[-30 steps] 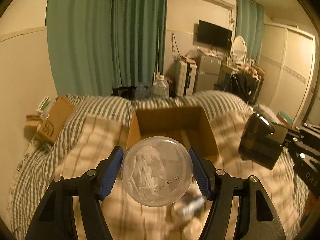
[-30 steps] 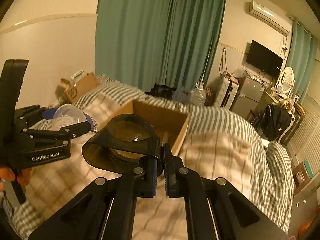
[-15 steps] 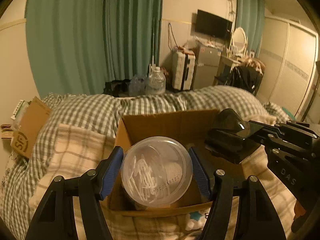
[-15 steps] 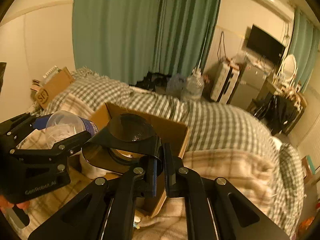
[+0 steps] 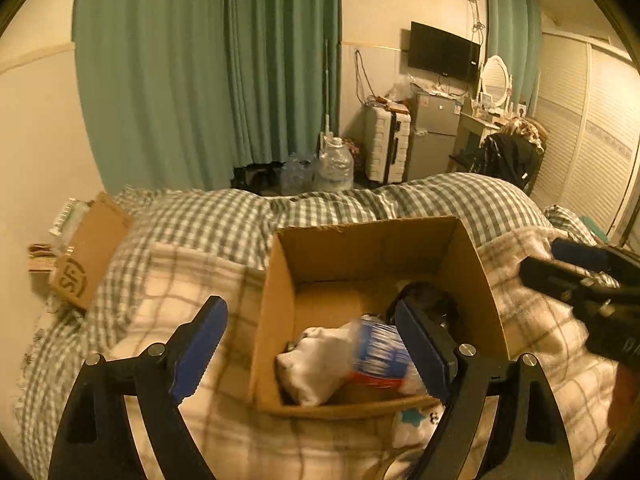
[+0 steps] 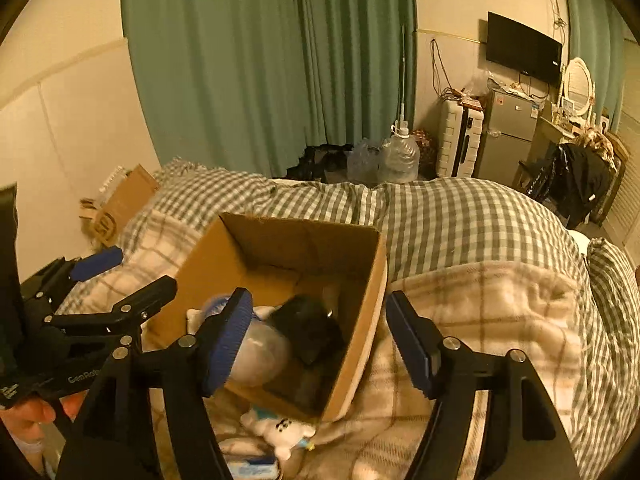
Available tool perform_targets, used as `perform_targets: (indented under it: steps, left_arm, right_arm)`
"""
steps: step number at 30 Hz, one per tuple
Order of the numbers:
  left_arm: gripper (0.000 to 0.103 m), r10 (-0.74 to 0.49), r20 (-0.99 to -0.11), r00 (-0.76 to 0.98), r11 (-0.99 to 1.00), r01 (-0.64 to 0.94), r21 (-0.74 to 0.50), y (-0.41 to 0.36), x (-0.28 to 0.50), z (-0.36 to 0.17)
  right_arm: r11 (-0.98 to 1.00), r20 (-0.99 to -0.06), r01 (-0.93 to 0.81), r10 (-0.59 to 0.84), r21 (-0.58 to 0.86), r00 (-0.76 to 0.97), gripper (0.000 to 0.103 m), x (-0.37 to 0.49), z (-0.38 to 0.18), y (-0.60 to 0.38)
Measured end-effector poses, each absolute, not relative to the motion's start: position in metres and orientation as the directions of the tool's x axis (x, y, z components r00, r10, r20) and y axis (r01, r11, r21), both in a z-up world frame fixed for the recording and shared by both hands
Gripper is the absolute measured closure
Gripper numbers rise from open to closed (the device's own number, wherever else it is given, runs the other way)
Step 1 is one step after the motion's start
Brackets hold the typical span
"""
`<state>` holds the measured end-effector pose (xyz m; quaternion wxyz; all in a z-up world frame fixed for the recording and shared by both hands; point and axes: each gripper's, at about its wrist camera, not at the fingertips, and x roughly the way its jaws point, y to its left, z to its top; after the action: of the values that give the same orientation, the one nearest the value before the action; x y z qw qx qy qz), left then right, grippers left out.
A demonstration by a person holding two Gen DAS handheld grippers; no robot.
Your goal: Organize objects
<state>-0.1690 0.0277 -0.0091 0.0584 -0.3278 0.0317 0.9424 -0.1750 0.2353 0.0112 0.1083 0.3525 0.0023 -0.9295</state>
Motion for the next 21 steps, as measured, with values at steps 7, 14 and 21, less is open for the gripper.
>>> perform_targets:
  steps: [7, 14, 21]
  left_arm:
    - [0.011, 0.03, -0.547, -0.837, -0.995, -0.078, 0.064, 0.009, -0.118, 0.019]
    - [0.005, 0.021, -0.523, -0.852, -0.999, -0.039, 0.024, -0.008, -0.069, 0.026]
    - [0.003, 0.03, -0.525, -0.851, -1.0, -0.022, -0.022, -0.024, -0.035, 0.008]
  right_arm:
    - [-0.98, -0.587, 0.198, -0.167, 0.011, -0.792, 0.025, -0.112, 0.048, 0.238]
    - [-0.972, -0.543, 0.22, -0.139, -0.088, -0.828, 0.019, -0.045, 0.058, 0.216]
    - [-0.963, -0.555, 0.258, -0.173, -0.078, -0.814, 0.015, -0.005, 0.039, 0.199]
